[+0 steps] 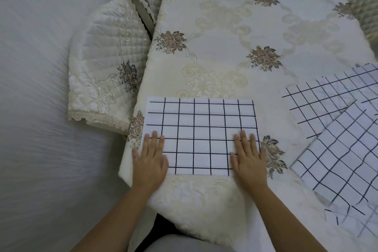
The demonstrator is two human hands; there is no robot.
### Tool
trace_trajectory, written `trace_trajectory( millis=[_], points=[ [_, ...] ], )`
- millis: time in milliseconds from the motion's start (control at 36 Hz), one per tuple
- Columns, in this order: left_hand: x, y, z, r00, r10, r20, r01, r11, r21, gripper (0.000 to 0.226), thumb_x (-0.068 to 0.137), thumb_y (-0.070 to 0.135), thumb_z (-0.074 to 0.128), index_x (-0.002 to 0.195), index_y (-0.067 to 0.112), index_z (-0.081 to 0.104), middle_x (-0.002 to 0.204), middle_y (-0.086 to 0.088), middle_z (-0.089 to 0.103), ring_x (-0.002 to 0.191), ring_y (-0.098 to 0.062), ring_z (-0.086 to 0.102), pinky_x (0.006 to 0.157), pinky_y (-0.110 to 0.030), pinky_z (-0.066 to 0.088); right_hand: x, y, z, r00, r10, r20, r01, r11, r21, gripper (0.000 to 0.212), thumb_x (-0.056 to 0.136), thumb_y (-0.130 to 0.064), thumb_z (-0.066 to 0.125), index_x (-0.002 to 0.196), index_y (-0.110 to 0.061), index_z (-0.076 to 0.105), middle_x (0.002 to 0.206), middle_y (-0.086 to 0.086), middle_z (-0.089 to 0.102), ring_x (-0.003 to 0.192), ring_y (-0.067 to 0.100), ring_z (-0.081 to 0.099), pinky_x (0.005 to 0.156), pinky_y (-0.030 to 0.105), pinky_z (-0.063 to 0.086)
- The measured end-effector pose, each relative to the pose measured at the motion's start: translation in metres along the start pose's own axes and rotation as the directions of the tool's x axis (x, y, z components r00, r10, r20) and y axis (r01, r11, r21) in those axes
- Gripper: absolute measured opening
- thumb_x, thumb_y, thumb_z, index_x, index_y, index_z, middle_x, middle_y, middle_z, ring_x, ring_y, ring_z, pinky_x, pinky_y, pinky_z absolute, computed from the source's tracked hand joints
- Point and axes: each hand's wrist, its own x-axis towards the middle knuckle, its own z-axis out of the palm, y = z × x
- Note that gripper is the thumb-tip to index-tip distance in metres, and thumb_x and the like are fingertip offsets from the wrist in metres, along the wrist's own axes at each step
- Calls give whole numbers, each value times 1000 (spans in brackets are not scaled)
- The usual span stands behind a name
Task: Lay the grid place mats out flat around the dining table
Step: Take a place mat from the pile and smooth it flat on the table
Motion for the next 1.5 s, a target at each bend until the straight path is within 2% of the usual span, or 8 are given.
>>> trace_trajectory(
  millis=[194,333,528,611,1028,1250,1417,1500],
  points=[
    [-2,-24,-5,999,-32,0,32,999,38,55,87,28,29,140,15,31,146,-14,37,139,-30,22,94,-67,32,-5,24,-7,999,42,-13,-43,999,-30,58,97,-45,4,142,-18,27,148,3,34,146,14,-5,112,46,7],
    [0,-1,-11,998,40,-52,-37,998,49,53,84,28,31,132,4,36,141,-19,44,141,-28,15,105,-55,18,-4,12,-11,995,48,-92,-51,998,-32,56,98,-42,11,137,-9,34,141,15,46,133,29,28,107,54,20],
    [-7,53,-16,881,465,88,-465,885,-18,47,77,39,39,113,14,55,124,-7,62,119,-22,56,87,-47,51,-7,-42,-11,850,-523,-65,525,851,20,64,65,-31,69,121,-7,49,133,16,54,123,28,50,84,49,51],
    [-11,58,-14,879,442,178,-447,894,-8,58,73,43,38,120,13,56,130,-6,58,122,-22,54,86,-48,51,-13,-58,-9,791,-611,5,611,791,-12,58,69,-31,60,122,-7,57,130,12,58,117,27,58,90,42,50],
    [-11,65,-18,905,389,171,-396,918,5,55,69,33,38,109,11,69,116,-3,67,112,-20,62,73,-45,58,-13,-76,-15,792,-608,-57,607,794,-35,42,78,-14,42,107,0,69,108,14,70,95,24,69,80,30,55],
    [-3,61,-15,910,411,47,-414,906,95,47,49,21,87,94,13,74,101,-2,72,100,-17,68,74,-46,57,-10,-83,-12,824,-558,-97,555,830,-65,35,79,-12,45,99,-1,72,100,13,71,82,24,69,70,30,56],
    [17,55,-44,933,346,-101,-322,925,201,35,42,16,90,71,16,72,89,-1,73,100,-23,67,82,-66,43,18,-98,-51,884,-467,-17,465,882,-71,26,42,-8,81,57,-17,62,49,-1,56,39,17,53,40,19,37],
    [32,51,-64,924,258,-283,-212,960,182,30,62,13,79,90,13,71,111,-12,68,115,-32,59,89,-69,36,37,-109,-78,922,-386,31,387,919,-79,24,51,-11,84,60,-15,62,48,0,58,39,21,56,35,20,34]
  ],
)
